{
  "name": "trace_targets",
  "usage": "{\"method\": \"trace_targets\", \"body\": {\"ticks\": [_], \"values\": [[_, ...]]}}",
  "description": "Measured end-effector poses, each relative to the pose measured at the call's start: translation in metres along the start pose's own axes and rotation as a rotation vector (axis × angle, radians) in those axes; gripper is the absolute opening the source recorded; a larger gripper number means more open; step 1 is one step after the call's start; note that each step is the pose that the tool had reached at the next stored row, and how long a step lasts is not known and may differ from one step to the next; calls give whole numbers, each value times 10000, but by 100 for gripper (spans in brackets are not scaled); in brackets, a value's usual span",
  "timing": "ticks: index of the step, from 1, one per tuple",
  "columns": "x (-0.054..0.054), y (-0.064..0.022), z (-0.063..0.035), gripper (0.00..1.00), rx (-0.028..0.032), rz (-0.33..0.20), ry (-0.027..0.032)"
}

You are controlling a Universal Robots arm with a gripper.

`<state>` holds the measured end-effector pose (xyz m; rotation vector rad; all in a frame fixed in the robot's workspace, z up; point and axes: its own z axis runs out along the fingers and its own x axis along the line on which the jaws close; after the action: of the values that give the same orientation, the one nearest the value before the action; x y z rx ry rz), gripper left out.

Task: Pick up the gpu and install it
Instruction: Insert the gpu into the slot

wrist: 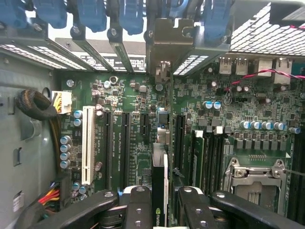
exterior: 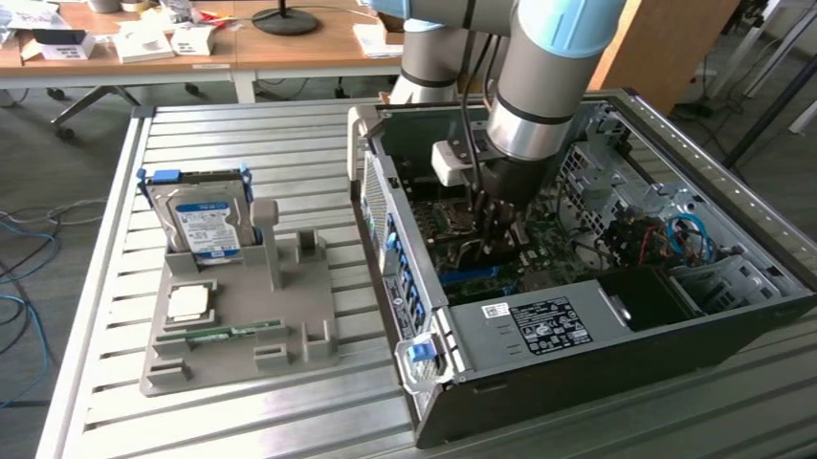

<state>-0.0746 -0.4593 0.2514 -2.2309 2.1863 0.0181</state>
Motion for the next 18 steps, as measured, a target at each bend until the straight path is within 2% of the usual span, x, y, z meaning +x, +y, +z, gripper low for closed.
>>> {"method": "trace_targets", "body": {"ticks": [18], "values": [[-1, 15, -2, 26, 13, 0, -1]]}}
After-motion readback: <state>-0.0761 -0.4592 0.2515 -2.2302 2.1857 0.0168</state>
